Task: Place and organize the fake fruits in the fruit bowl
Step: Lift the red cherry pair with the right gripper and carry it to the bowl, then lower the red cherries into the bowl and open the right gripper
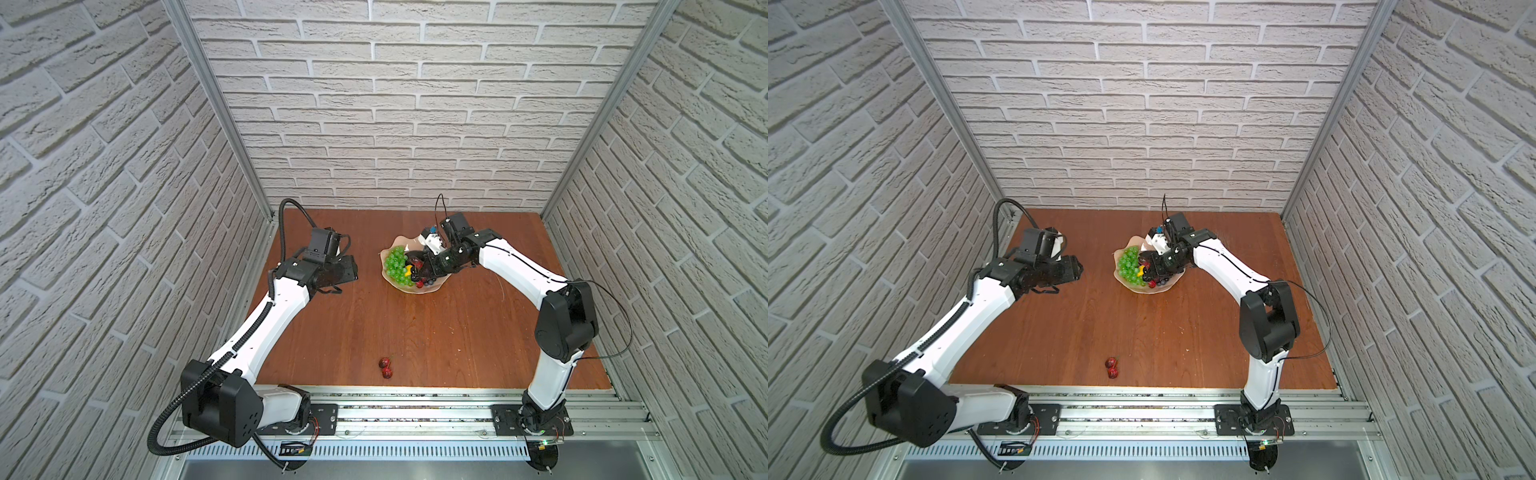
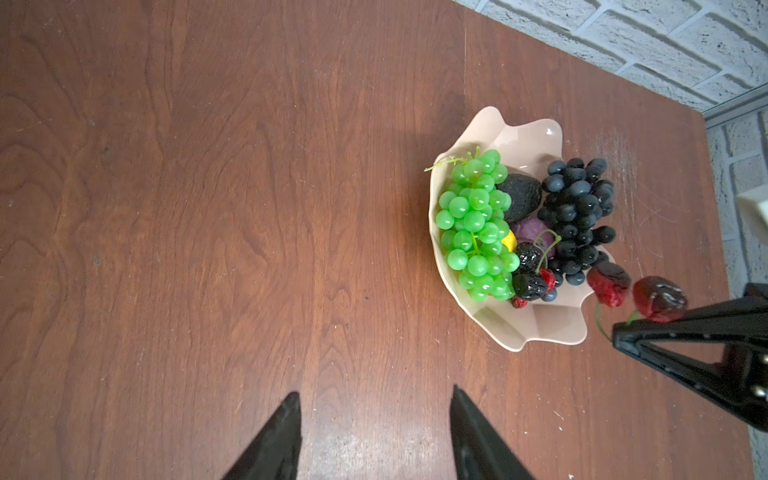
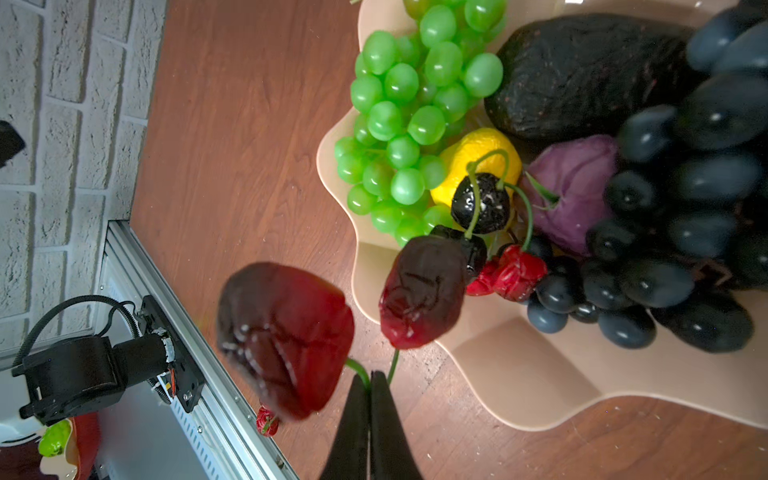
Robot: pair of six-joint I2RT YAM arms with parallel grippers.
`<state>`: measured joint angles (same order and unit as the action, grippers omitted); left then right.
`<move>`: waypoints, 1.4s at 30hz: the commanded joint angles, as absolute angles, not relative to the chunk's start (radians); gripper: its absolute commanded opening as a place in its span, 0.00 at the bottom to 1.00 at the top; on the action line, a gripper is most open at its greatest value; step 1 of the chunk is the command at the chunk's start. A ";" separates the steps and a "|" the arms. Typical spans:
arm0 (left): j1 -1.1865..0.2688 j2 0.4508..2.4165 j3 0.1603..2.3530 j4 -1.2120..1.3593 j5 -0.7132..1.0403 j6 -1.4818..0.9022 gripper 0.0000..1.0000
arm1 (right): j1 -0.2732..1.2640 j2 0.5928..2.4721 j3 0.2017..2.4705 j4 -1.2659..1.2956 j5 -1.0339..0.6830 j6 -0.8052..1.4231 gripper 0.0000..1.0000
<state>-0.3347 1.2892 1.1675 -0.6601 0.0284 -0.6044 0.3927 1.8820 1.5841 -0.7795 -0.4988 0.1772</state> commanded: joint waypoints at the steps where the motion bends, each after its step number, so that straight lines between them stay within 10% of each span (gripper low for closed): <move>1: -0.328 1.262 1.185 -0.669 0.015 -0.595 0.57 | 0.391 1.870 1.558 -0.768 -0.560 0.154 0.06; 31: -0.328 1.318 1.195 -0.655 0.069 -0.610 0.59 | 0.310 1.971 1.528 -0.754 -0.559 0.125 0.07; 42: -0.337 1.309 1.184 -0.673 0.088 -0.622 0.61 | 0.308 1.985 1.622 -0.800 -0.466 0.113 0.23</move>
